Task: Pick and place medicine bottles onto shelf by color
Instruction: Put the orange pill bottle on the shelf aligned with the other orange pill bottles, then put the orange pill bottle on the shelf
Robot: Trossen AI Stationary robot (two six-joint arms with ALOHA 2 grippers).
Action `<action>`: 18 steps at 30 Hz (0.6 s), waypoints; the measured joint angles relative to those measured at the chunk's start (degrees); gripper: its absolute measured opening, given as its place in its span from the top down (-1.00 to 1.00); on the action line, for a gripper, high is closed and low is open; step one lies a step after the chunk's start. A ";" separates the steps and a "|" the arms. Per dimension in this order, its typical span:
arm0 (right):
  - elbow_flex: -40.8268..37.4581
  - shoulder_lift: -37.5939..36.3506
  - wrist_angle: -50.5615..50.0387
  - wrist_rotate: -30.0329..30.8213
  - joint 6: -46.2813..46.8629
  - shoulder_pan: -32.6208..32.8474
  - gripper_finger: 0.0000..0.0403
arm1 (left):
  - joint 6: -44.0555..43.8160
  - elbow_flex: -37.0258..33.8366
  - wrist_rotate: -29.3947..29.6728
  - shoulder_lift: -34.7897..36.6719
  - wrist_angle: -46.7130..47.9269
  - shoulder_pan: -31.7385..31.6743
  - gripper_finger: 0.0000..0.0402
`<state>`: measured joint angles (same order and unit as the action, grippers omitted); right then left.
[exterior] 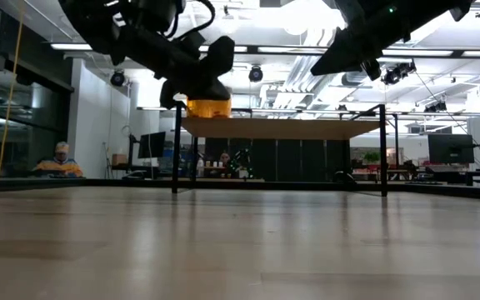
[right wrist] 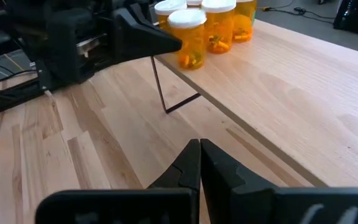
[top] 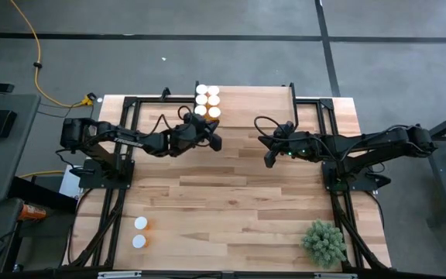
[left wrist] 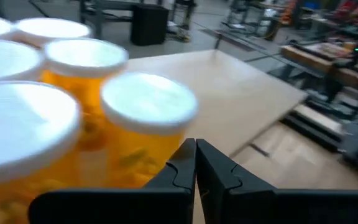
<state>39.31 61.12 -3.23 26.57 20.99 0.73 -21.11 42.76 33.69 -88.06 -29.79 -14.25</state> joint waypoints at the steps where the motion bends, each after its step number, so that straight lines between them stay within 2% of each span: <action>1: 0.00 0.00 0.01 0.00 0.00 0.00 1.00 | 0.15 -0.01 0.37 -0.01 0.05 -0.14 1.00; 11: 0.00 0.00 0.00 0.17 0.17 0.00 1.00 | -0.53 -0.01 -1.72 -0.01 -0.08 -0.33 1.00; 14: 0.00 0.00 0.00 0.15 0.16 0.00 1.00 | -2.19 -0.01 -5.73 0.41 0.24 0.56 1.00; 18: 0.00 0.01 0.03 0.15 0.03 0.00 1.00 | -1.63 -0.08 -13.54 4.41 1.22 3.17 1.00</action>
<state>39.31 61.14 -3.20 26.72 21.02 0.73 -22.74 42.68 20.16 -83.65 -28.57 -11.08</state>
